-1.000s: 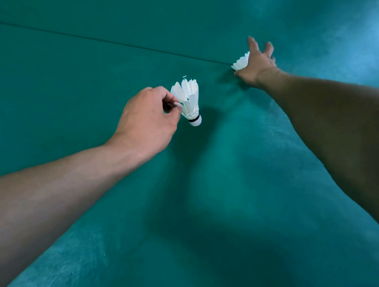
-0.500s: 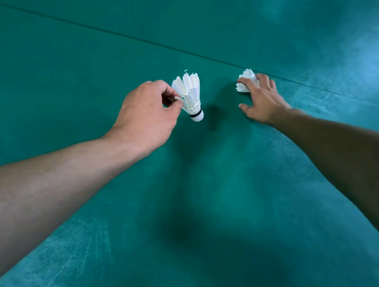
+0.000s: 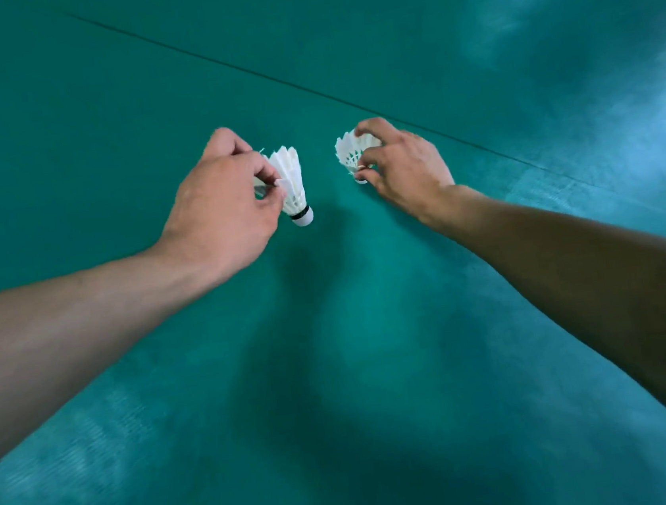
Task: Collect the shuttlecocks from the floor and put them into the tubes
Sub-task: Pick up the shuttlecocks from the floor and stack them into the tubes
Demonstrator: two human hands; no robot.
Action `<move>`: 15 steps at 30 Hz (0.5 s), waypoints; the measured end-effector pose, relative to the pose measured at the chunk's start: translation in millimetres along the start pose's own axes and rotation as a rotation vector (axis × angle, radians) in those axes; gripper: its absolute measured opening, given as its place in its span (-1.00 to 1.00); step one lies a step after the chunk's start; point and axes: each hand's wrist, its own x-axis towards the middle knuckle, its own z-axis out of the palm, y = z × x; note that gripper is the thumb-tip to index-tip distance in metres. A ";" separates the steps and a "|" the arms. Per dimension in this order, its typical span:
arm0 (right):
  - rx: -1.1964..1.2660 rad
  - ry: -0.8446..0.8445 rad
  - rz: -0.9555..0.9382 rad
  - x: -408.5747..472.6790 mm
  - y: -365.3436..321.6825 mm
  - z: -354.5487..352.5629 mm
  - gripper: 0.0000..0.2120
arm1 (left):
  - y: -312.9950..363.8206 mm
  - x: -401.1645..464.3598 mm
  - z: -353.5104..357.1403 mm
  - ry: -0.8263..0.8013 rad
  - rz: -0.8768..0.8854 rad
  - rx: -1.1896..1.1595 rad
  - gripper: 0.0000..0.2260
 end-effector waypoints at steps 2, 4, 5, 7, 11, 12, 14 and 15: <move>0.036 0.017 -0.016 2.3 -32.0 -13.5 -0.78 | -9.4 -12.8 -25.0 0.005 0.030 -0.014 -0.90; 0.101 0.040 -0.004 -0.6 -61.3 -29.9 -0.80 | -16.2 -24.2 -50.4 -0.018 0.043 -0.023 -0.92; 0.127 0.040 0.001 -6.3 -73.7 -36.8 -0.81 | -18.0 -30.1 -61.4 -0.046 0.037 -0.028 -0.93; 0.179 0.080 0.009 -18.0 -101.6 -57.5 -0.84 | -19.0 -42.1 -94.5 -0.090 0.022 -0.023 -0.93; 0.366 0.131 0.088 -48.7 -157.0 -120.8 -0.84 | -10.9 -63.8 -171.8 -0.037 0.036 -0.067 -0.92; 0.428 0.139 0.099 -55.5 -175.9 -147.8 -0.85 | -5.3 -73.5 -202.7 -0.013 0.034 -0.074 -0.93; 0.527 0.171 0.123 -66.1 -209.1 -198.3 -0.86 | 3.1 -90.4 -255.0 0.008 0.015 -0.053 -0.96; 0.572 0.184 0.137 -70.6 -225.6 -224.1 -0.85 | 10.5 -96.9 -280.6 -0.002 0.007 -0.040 -0.98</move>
